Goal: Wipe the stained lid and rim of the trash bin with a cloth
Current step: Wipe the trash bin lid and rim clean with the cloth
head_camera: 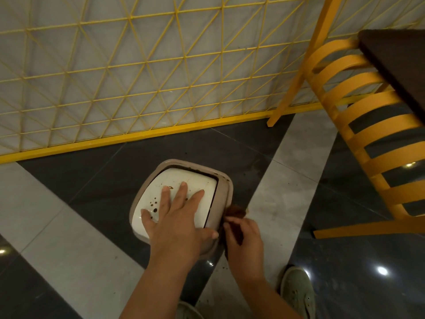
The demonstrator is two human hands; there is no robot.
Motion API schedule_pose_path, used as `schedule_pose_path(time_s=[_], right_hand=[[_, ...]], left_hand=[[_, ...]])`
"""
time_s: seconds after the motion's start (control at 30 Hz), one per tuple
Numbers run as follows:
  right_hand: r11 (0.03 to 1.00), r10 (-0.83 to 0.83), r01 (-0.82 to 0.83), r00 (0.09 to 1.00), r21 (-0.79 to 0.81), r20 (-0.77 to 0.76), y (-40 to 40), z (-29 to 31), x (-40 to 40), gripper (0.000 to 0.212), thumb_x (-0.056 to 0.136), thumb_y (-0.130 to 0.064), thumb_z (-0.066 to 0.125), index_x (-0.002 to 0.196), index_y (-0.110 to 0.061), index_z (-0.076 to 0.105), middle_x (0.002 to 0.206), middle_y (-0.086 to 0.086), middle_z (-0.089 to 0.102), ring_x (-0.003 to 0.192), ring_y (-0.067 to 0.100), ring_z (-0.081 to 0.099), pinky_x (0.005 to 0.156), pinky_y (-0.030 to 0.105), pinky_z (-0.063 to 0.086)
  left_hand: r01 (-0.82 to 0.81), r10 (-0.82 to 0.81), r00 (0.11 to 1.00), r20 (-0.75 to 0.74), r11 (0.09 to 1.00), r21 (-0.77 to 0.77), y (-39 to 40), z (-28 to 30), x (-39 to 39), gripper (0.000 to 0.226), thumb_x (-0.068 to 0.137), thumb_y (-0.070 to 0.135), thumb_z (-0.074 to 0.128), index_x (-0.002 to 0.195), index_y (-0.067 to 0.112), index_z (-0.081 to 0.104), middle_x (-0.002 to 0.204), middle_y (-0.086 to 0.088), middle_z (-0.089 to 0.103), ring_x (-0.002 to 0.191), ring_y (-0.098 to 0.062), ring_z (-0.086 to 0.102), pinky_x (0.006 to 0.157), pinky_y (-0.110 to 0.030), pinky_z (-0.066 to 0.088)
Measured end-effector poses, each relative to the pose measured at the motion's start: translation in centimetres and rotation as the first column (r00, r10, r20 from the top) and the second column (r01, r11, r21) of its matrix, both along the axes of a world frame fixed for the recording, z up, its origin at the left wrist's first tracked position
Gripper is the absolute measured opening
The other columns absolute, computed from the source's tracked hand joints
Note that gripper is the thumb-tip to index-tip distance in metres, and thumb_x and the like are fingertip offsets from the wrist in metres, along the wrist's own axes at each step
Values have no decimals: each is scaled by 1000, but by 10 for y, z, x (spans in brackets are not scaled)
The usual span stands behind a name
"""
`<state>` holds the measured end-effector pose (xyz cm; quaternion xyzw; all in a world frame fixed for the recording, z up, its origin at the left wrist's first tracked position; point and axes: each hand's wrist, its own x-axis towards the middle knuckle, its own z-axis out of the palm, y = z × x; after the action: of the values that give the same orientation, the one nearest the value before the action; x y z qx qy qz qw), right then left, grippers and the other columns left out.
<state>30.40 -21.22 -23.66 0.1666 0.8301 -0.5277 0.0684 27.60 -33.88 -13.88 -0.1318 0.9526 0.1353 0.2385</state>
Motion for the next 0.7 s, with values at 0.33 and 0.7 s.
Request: schedule_pose_path(time_s=[0.33,0.7], right_hand=[[972,-170,160,985,-174,-43,12,19,-8,19,91,-22,57,100,-38,61,105,-15,59,100,0,57,88,24,50],[999,48,-46,993,18,-111,1,19,-55,22,93,-18,56,107,-35,61,113,-8,57,99,-2,52,93,15,44]], left_hand=[[-163,174,976,-132,983,90,-4,4,8,104,71,50,73,147,38,3,156,9,-20,145,-20,-17,118,-51,9],[-258,265,963,-55,960,111,-5,2,2,107,68,46,78,148,30,9,157,4,-1,146,-23,-9,116,-53,17]])
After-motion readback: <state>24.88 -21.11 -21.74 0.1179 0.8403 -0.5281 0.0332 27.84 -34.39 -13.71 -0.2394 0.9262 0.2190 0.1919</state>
